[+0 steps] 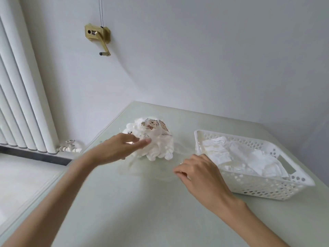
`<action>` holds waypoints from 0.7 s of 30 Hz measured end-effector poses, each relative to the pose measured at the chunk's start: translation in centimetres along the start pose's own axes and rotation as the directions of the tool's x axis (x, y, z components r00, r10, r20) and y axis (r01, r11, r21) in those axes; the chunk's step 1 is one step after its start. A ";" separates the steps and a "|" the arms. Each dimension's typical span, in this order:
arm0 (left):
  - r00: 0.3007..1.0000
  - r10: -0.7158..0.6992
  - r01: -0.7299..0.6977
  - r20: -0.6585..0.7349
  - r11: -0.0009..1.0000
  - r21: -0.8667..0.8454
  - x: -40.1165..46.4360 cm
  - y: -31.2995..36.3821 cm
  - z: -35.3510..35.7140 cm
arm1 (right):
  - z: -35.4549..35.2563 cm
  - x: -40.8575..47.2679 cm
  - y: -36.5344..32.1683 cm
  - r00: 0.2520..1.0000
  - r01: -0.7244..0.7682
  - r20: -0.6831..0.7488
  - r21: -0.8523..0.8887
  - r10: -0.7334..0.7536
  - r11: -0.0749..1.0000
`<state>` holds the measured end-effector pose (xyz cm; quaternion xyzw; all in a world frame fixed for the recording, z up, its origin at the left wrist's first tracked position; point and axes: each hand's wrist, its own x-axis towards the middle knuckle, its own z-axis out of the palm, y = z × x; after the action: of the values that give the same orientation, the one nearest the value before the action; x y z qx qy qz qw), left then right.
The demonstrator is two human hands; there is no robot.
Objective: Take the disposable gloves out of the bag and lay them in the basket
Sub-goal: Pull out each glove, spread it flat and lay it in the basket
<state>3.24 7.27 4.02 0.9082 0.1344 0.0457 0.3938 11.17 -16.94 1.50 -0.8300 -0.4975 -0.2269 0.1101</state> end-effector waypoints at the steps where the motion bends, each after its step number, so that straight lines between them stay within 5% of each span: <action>1: 0.992 0.043 -0.044 0.115 0.999 0.004 -0.2 0.2 -1.1 | -0.4 -0.1 0.2 1.000 0.017 0.026 0.008 -0.018 1.000; 3: 0.992 0.109 -0.106 0.069 0.994 -0.037 0.7 0.5 -2.8 | -1.2 -0.4 0.4 0.990 0.031 0.136 0.008 -0.031 0.999; 6: 0.941 -0.041 0.034 -0.336 0.999 -0.027 5.8 -0.6 -2.8 | -1.3 -0.3 0.3 0.975 -0.074 0.211 0.017 0.069 0.997; 8: 0.947 -0.151 0.193 -0.285 0.973 0.126 9.1 -1.6 -1.3 | -1.2 0.0 -0.1 0.982 -0.175 0.061 -0.083 0.180 0.981; 11: 0.961 -0.203 0.242 -0.188 0.946 0.216 12.1 -2.2 -0.3 | -1.1 1.0 -0.6 0.972 -0.226 -0.013 -0.318 0.234 0.921; 16: 0.949 -0.086 0.164 -0.302 0.957 0.241 10.7 0.8 -1.0 | 0.7 0.6 -1.0 0.969 -0.202 0.069 -0.340 0.238 0.919; 21: 0.769 0.043 -0.149 -0.638 0.982 -0.114 5.1 4.4 -2.4 | 1.3 0.5 -1.8 0.957 -0.286 -0.013 -0.203 0.290 0.936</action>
<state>8.57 7.52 8.77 0.8115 0.2080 0.3788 0.3934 10.12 -15.19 0.52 -0.9026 -0.3460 -0.2505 0.0527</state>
